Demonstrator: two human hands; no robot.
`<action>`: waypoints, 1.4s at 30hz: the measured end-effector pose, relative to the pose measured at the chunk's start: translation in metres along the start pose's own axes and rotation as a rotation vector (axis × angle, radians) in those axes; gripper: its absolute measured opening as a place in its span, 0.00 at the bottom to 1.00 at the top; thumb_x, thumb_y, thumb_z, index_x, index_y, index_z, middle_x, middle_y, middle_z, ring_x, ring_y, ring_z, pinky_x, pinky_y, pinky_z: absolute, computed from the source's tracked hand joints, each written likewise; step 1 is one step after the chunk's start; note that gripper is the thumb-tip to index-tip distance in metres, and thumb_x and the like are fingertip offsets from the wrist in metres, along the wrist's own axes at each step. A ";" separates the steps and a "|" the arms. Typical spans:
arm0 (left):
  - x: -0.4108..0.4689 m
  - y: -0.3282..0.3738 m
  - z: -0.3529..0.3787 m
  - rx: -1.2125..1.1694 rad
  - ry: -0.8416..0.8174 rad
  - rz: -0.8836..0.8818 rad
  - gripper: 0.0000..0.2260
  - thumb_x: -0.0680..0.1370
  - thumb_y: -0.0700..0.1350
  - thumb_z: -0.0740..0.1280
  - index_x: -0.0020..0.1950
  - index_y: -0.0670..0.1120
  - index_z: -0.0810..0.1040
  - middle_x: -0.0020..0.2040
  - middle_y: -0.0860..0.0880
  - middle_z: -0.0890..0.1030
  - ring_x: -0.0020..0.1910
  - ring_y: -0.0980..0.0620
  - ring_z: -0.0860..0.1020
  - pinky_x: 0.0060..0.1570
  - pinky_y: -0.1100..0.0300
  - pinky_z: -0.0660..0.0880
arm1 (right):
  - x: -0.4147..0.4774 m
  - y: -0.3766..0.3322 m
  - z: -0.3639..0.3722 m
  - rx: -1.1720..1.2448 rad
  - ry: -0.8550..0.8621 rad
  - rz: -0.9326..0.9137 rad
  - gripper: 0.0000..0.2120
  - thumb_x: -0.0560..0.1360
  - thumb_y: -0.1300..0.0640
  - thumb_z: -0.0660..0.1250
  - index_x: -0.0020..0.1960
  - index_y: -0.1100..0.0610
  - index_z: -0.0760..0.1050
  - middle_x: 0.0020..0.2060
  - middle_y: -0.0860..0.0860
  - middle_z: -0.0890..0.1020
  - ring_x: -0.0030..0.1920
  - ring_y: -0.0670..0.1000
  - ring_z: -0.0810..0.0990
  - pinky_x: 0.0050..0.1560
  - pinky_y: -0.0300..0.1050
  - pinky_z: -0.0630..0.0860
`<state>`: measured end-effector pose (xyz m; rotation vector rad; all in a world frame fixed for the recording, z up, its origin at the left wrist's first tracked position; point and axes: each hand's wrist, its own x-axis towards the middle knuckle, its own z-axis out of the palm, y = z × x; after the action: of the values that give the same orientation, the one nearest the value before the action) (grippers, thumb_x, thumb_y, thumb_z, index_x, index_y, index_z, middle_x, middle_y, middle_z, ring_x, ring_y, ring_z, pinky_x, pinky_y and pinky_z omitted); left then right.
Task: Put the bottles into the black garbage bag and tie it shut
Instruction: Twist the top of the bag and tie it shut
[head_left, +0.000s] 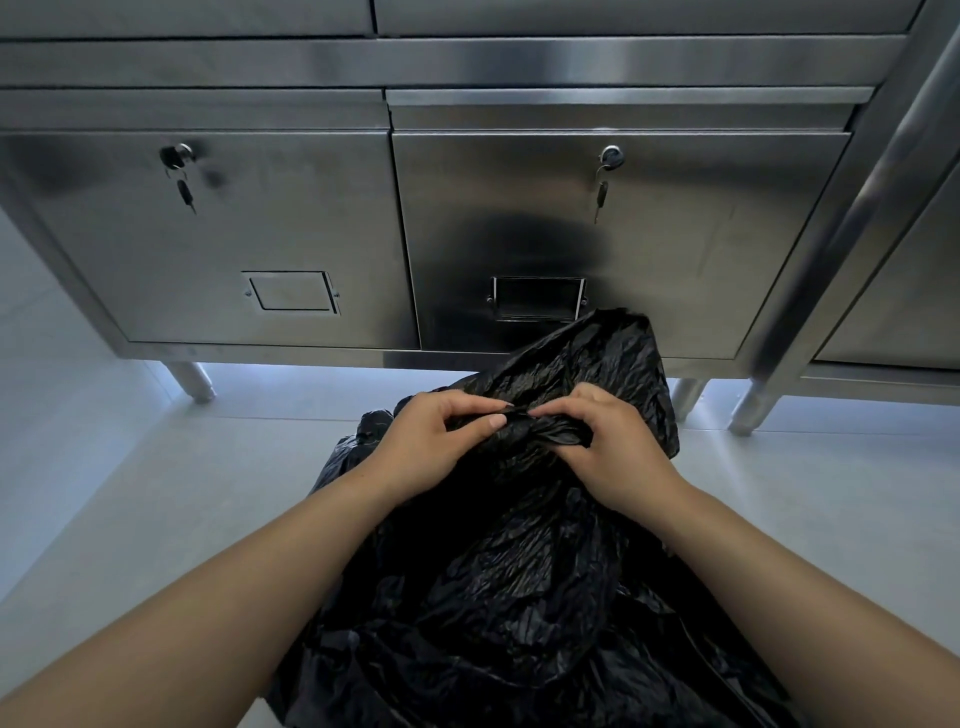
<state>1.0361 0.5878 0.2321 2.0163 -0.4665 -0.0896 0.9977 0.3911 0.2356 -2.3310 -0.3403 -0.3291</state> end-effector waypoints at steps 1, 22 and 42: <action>0.000 0.002 0.000 -0.006 -0.002 0.007 0.08 0.74 0.49 0.69 0.53 0.55 0.82 0.50 0.55 0.84 0.51 0.60 0.80 0.58 0.58 0.74 | 0.001 0.000 -0.001 0.002 0.005 0.003 0.10 0.72 0.59 0.72 0.53 0.53 0.82 0.38 0.50 0.74 0.40 0.44 0.73 0.41 0.28 0.67; 0.000 0.002 0.006 0.265 0.072 0.128 0.08 0.75 0.47 0.69 0.53 0.51 0.82 0.47 0.54 0.80 0.46 0.64 0.75 0.47 0.79 0.65 | 0.001 -0.011 -0.003 0.120 -0.036 0.035 0.23 0.63 0.50 0.78 0.57 0.46 0.79 0.47 0.37 0.80 0.51 0.34 0.77 0.52 0.23 0.67; -0.006 0.010 0.008 0.188 0.088 0.195 0.10 0.72 0.49 0.71 0.53 0.56 0.80 0.49 0.58 0.82 0.50 0.65 0.77 0.52 0.72 0.70 | 0.005 -0.004 -0.002 0.408 -0.020 0.123 0.05 0.73 0.59 0.70 0.47 0.50 0.79 0.43 0.43 0.83 0.44 0.37 0.80 0.47 0.28 0.73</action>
<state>1.0260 0.5795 0.2366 2.1365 -0.6319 0.1679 1.0004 0.3929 0.2407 -1.9438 -0.2463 -0.1576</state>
